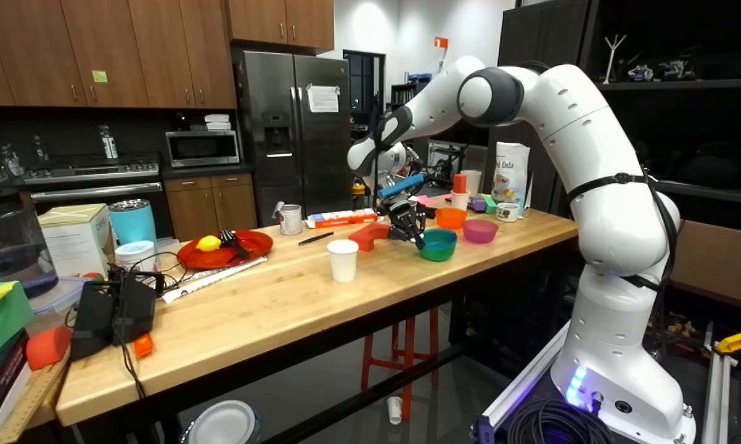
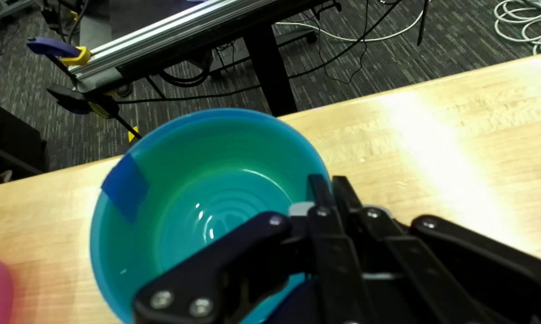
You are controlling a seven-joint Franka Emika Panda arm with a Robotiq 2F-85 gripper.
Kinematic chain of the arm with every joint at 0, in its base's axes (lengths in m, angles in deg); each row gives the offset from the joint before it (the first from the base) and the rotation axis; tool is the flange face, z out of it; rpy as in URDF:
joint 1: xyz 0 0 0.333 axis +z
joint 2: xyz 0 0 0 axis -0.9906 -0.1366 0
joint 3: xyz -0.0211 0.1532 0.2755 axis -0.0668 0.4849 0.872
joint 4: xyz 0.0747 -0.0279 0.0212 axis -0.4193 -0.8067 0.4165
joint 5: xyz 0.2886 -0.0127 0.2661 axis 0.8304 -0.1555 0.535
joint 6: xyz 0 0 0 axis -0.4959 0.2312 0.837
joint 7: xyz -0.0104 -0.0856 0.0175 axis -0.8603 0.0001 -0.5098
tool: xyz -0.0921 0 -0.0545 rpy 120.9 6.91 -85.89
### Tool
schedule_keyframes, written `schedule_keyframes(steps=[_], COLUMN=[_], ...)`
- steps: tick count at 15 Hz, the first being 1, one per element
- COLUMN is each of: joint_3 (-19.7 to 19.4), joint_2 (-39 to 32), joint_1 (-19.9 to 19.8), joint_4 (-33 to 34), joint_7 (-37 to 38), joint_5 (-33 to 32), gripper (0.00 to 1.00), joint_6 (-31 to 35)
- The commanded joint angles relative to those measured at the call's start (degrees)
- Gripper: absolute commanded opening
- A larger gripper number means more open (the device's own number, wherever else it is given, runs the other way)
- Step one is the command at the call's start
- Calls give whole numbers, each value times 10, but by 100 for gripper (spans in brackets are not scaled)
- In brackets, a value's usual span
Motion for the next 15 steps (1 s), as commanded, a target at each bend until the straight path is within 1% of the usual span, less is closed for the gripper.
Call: schedule_keyframes(steps=[1, 4, 9, 12, 15], joint_3=[-5, -20, -46, -54, -57], joint_2=[24, 54, 126, 177, 226], joint_1=[-5, -5, -6, -9, -18], joint_4=[-16, -34, -76, -116, -165], joint_7=[9, 29, 80, 116, 145], joint_5=[1, -13, -53, -68, -65], gripper=[2, 2, 2, 2, 2], joint_6=[5, 6, 13, 19, 29])
